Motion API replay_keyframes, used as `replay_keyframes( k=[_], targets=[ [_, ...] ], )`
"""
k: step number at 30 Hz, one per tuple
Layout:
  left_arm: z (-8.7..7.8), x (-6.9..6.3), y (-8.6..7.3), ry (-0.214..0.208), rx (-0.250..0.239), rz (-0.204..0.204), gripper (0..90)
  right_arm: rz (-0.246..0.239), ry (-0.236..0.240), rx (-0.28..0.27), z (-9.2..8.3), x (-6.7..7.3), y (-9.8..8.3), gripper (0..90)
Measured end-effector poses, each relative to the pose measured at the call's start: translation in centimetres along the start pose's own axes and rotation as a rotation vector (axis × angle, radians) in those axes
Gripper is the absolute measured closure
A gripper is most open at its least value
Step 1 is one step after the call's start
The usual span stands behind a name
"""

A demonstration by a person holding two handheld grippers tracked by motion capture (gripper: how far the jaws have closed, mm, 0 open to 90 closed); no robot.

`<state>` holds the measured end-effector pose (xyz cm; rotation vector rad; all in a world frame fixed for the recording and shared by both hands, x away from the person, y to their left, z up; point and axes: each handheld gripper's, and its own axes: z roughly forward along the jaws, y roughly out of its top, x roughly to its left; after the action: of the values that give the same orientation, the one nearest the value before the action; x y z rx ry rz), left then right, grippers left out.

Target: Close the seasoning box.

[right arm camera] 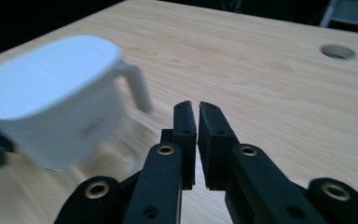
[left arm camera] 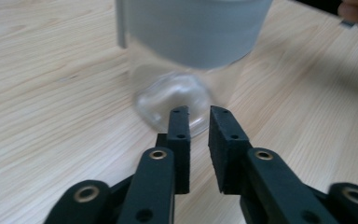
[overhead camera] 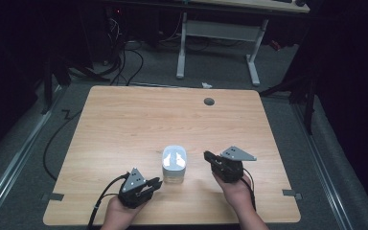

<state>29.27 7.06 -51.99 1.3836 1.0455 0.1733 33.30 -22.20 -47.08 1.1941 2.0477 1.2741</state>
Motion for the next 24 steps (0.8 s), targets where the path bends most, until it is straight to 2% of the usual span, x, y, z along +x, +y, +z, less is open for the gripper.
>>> replay_keyframes(
  k=[1,2,3,6,9,10,11,14,16,20,22,24],
  targets=[
    [-0.2,0.3,0.1,0.014,-0.004,0.013,72.8,0.021,-0.03,0.012,-0.1,-1.2,-0.5,80.3],
    [-0.5,0.8,0.2,0.034,-0.012,0.029,72.8,0.021,-0.03,0.012,-0.1,-1.2,-0.5,80.3],
    [-0.9,1.6,0.5,0.062,-0.022,0.045,71.1,0.033,-0.045,0.018,-0.1,-1.8,-0.9,77.0],
    [-1.5,3.5,1.6,0.125,-0.061,0.031,65.2,0.068,-0.098,0.027,-0.5,-3.9,-2.2,65.8],
    [-1.9,5.4,2.4,0.189,-0.09,0.033,61.2,0.099,-0.146,0.024,-1.2,-5.4,-3.4,59.8],
    [-2.3,6.7,2.9,0.234,-0.112,0.024,58.5,0.11,-0.179,0.017,-2.0,-6.5,-4.2,56.4],
    [-2.3,6.7,2.9,0.234,-0.112,0.024,57.7,0.11,-0.179,0.017,-2.0,-6.5,-4.2,56.4],
    [-3.0,8.3,3.5,0.293,-0.142,0.01,55.9,0.133,-0.232,0.0,-3.4,-8.0,-5.4,50.2],
    [-3.4,8.9,3.7,0.318,-0.156,0.012,54.5,0.15,-0.265,-0.017,-4.6,-8.6,-6.2,46.8],
    [-4.4,9.9,3.6,0.36,-0.174,-0.018,53.4,0.148,-0.335,-0.062,-6.5,-8.7,-8.1,43.4],
    [-4.7,9.8,3.4,0.379,-0.173,-0.006,52.9,0.146,-0.334,-0.057,-6.8,-8.7,-8.4,40.9],
    [-4.8,9.5,3.4,0.384,-0.182,0.003,52.2,0.11,-0.34,-0.051,-6.7,-8.7,-8.4,40.2]
  ],
)
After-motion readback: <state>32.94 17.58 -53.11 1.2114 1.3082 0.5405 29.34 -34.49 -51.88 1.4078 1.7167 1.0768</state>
